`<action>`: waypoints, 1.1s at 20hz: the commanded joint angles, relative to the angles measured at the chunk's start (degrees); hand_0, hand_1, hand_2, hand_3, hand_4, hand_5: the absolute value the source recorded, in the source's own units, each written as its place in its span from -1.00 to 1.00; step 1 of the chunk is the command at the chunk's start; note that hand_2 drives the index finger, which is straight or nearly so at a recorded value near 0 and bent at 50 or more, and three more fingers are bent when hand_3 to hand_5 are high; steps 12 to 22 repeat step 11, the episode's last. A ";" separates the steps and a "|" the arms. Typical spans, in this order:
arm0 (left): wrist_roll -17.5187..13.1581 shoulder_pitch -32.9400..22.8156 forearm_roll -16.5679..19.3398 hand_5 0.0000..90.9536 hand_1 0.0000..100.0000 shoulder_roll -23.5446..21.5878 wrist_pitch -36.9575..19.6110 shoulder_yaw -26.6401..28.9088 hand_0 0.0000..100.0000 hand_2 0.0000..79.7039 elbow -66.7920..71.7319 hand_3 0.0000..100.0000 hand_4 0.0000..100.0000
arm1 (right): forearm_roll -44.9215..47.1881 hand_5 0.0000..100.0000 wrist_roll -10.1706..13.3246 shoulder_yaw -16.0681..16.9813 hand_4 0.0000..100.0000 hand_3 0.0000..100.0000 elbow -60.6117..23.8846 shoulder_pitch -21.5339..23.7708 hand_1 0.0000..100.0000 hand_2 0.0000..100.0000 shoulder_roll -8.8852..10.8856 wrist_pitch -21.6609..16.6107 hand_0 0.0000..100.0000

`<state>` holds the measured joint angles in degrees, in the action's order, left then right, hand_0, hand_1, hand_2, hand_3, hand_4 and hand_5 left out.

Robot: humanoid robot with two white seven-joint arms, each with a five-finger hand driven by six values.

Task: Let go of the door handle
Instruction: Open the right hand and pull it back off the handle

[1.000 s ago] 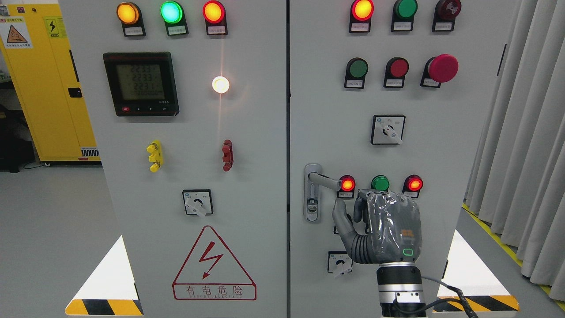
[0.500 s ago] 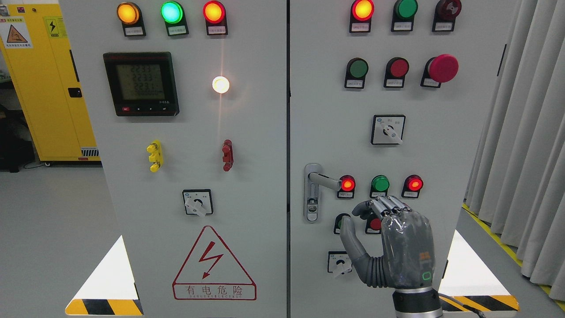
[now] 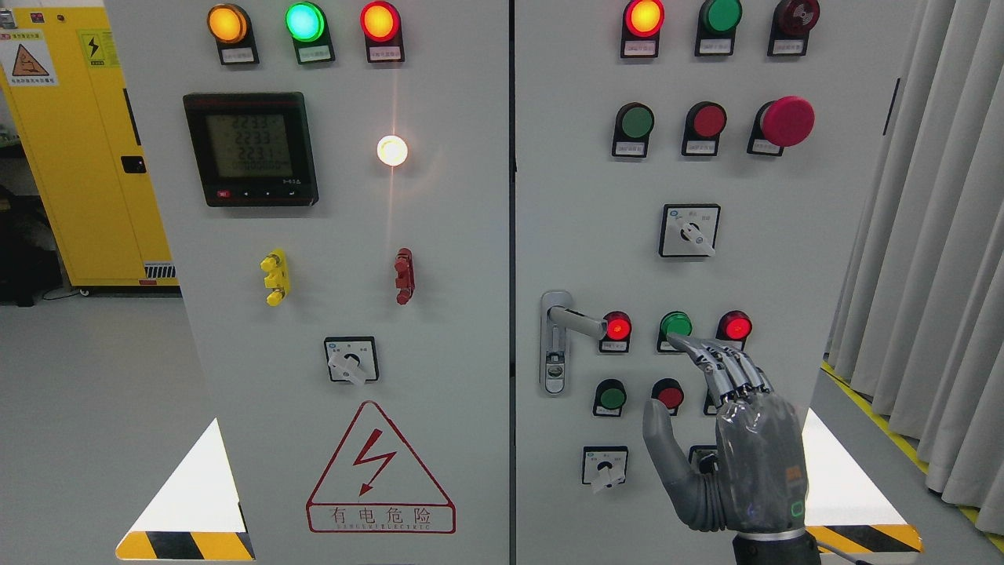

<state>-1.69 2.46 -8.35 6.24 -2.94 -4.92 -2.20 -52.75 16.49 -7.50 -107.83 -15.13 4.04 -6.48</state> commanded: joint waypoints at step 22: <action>0.02 0.00 0.00 -1.00 0.11 0.00 0.04 0.00 -0.76 -1.00 0.00 -1.00 -1.00 | 0.80 -1.00 -0.31 1.35 -1.00 -1.00 -1.86 0.98 -0.89 -1.00 0.09 -1.60 0.19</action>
